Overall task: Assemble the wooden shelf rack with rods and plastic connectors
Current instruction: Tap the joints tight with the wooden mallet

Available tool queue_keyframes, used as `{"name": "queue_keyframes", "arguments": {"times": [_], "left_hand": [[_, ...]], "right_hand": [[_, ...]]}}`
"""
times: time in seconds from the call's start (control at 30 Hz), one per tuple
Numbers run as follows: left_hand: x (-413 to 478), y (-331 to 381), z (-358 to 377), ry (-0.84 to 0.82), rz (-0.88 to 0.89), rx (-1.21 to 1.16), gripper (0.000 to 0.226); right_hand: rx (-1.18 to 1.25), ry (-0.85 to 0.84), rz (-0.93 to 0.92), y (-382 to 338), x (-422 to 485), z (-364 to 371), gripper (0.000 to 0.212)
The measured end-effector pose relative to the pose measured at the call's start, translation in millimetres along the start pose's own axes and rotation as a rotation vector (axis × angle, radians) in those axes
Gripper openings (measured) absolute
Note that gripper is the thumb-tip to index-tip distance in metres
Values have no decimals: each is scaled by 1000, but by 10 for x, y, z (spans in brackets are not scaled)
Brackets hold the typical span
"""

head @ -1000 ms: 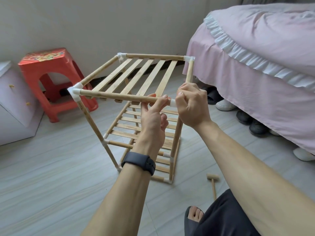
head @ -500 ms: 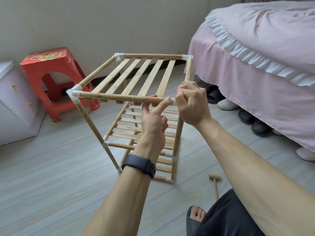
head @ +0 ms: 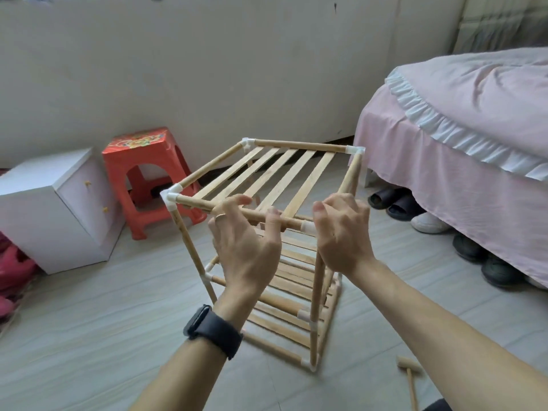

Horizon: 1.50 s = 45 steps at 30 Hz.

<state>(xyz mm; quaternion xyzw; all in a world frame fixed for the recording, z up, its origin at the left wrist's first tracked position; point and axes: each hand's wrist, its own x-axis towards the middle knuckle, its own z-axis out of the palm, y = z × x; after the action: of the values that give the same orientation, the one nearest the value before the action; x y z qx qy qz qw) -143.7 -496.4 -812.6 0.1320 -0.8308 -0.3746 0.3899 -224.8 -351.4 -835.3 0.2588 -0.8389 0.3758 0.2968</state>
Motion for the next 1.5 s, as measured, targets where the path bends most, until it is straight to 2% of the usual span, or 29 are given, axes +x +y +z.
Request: {"name": "queue_keyframes", "arguments": {"times": [0.1,0.2,0.27,0.33,0.43,0.53,0.6,0.67,0.77,0.9,1.03,1.3,1.5], "left_hand": [[126,1,-168,-255,192,240,58],[207,-17,-372,-439,153,297,89],[267,-82,-526,-588,114,445,102],[303,-165,-667,-683,129,658,101],[372,-300,-819,-719,173,831,77],[530,-369,-946,-829,55,898,88],[606,-415,-982,-806,38,1032,93],[621,-471,-979,-733,46,1105,86],[652,-611,-991,-615,67,1023,72],[756,-762,-1067,-556,111,989,64],[818,-794,-1056,-540,149,983,61],[895,-859,-1043,-493,129,937,42],[954,-909,-989,-481,143,952,37]], "right_hand": [[111,-187,-13,-382,-60,115,55],[516,-230,-48,-599,-62,193,31],[559,-244,-30,-576,-13,161,19],[378,-245,-23,-432,47,110,18],[27,-375,-17,-183,139,39,46],[-315,-480,-96,-54,204,50,73],[-395,-462,-180,-48,248,102,77],[-402,-478,-229,-74,346,157,76],[-480,-589,-214,-99,569,238,74],[-498,-711,-202,-88,799,287,72],[-482,-656,-248,-79,872,317,57],[-535,-623,-297,-126,939,414,41],[-569,-606,-309,-105,965,448,38]]}}
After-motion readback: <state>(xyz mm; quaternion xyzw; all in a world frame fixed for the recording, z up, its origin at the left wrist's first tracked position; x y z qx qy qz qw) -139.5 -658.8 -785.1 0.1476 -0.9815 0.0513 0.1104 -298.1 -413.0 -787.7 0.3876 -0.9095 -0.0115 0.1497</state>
